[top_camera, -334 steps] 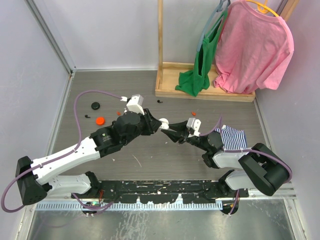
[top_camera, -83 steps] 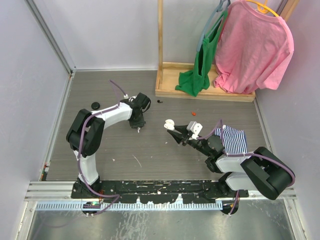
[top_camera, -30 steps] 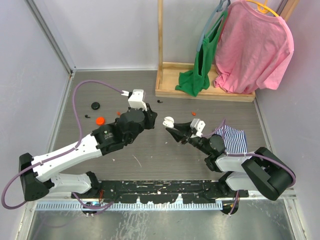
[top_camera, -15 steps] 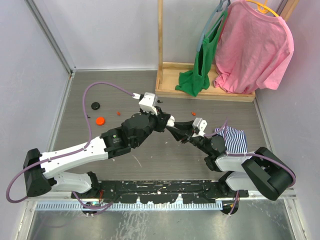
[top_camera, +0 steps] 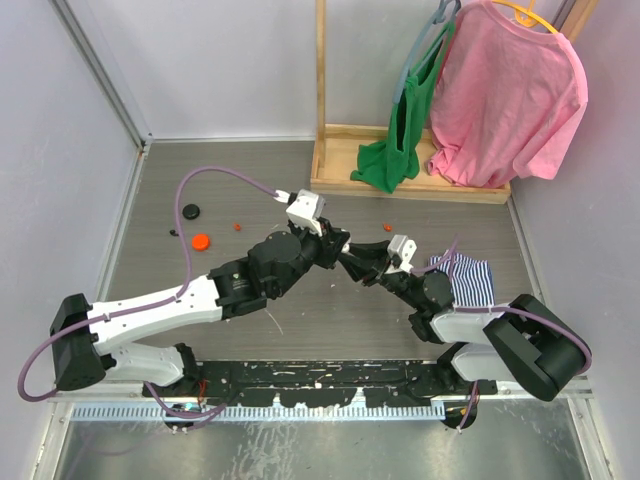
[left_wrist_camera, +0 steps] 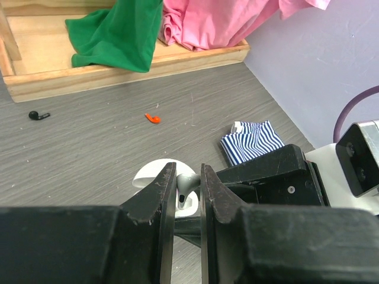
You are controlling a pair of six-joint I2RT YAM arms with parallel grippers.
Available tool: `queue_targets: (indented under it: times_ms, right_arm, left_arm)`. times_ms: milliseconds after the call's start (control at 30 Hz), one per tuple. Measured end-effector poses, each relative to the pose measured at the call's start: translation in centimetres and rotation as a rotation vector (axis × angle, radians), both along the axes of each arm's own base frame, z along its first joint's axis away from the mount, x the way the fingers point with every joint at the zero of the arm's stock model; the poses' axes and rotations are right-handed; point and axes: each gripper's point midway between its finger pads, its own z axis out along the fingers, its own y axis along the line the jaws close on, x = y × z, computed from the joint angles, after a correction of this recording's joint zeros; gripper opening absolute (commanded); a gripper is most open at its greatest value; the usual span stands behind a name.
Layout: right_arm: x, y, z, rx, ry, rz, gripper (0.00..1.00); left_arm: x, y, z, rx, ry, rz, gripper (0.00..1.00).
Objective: Insert the wireless bluetooth earbuds into the charging case
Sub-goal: Place the earbud in the charging case.
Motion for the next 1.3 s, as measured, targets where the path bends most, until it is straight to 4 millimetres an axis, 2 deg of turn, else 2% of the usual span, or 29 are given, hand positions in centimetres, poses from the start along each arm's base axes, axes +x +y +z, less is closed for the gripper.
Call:
queue_targets:
  times_ms: [533,867,1067,1300]
  right_arm:
    - [0.0,-0.2,0.3,0.009,-0.006,-0.008,0.07]
    - [-0.1,-0.4,0.6,0.014,-0.01,-0.012,0.07]
    - [-0.2,-0.5,0.7,0.018,-0.014,-0.014,0.07]
    - [-0.3,-0.4,0.7,0.017,-0.015,-0.01,0.07]
  left_arm:
    - [0.1,0.1,-0.6,0.048,-0.045,-0.009,0.16]
    - [-0.2,-0.2,-0.4,0.046,-0.069,-0.037,0.23]
    - [-0.6,-0.4,-1.3,0.072,-0.069,-0.064,0.28]
    - [-1.0,-0.6,-1.4,0.076,-0.074,-0.092,0.36]
